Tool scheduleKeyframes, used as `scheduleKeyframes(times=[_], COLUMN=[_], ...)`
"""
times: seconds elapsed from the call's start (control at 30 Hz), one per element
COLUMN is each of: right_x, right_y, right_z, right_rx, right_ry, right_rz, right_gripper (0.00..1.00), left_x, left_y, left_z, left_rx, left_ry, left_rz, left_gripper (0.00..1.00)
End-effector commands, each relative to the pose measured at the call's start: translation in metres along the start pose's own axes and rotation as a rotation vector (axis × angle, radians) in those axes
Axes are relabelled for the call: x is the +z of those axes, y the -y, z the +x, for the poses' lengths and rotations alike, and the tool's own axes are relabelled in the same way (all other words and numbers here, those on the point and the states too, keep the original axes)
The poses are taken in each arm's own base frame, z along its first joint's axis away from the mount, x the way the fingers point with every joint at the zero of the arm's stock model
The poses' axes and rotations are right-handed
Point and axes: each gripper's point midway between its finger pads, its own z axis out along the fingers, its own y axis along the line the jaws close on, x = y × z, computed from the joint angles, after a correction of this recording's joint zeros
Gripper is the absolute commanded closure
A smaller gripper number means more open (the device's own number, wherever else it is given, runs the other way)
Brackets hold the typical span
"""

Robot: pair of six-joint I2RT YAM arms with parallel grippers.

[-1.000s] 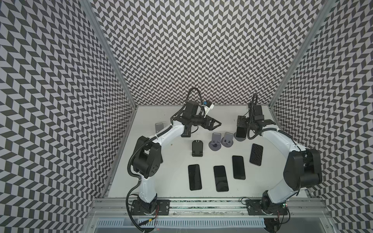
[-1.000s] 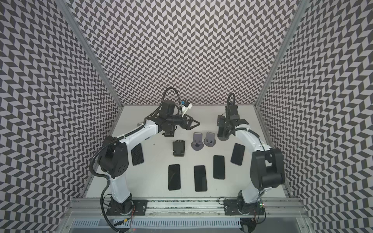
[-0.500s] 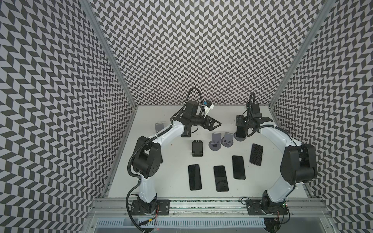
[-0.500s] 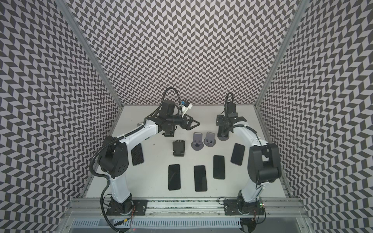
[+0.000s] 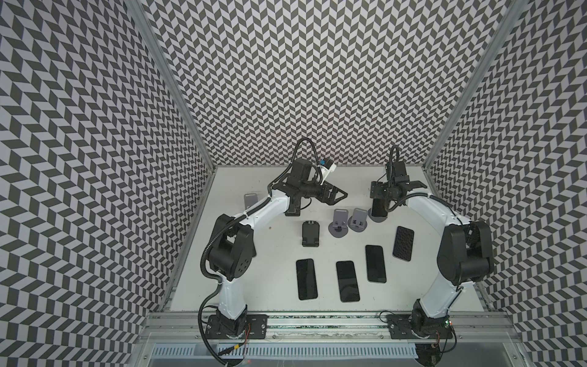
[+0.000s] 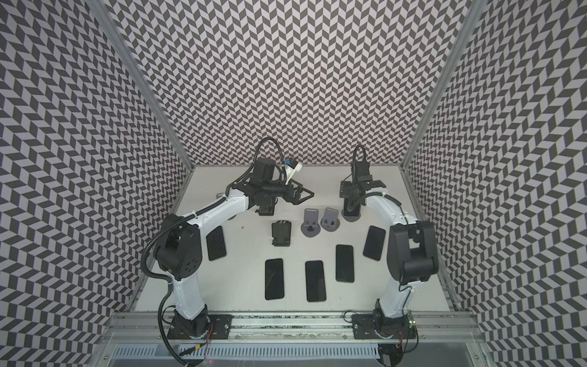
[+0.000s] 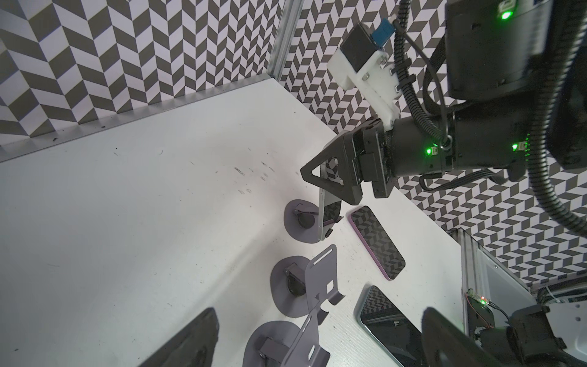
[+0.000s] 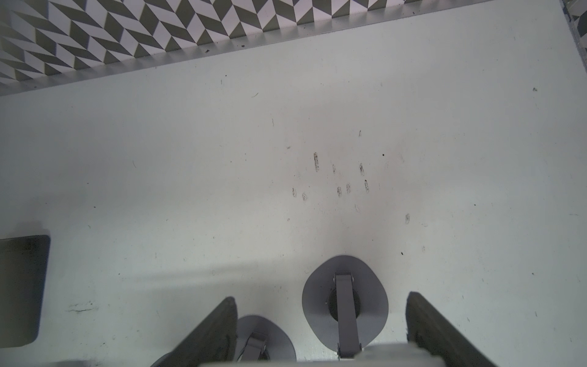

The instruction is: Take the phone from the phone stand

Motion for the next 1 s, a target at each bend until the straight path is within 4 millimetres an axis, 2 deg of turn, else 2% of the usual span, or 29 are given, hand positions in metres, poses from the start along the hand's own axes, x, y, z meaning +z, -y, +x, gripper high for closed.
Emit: scheduleKeyframes(times=[0.0, 0.57, 0.97], right_x=[0.003, -0.004, -0.016], right_y=[0.003, 0.005, 0.005], right_z=[-0.006, -0.007, -0.018], right_rx=[0.009, 0.014, 0.008], right_ry=[0.015, 0.015, 0.047], right_rz=[0.015, 0.027, 0.031], right_gripper=[0.18, 0.23, 0.26], left_x=[0.001, 0.001, -0.001], left_y=[-0.004, -0.006, -0.006], left_z=[0.003, 0.002, -0.002], left_rx=[-0.002, -0.005, -0.001], left_ry=[-0.008, -0.005, 0.003], left_rz=[-0.001, -0.002, -0.011], left_gripper=[0.00, 0.00, 0.00])
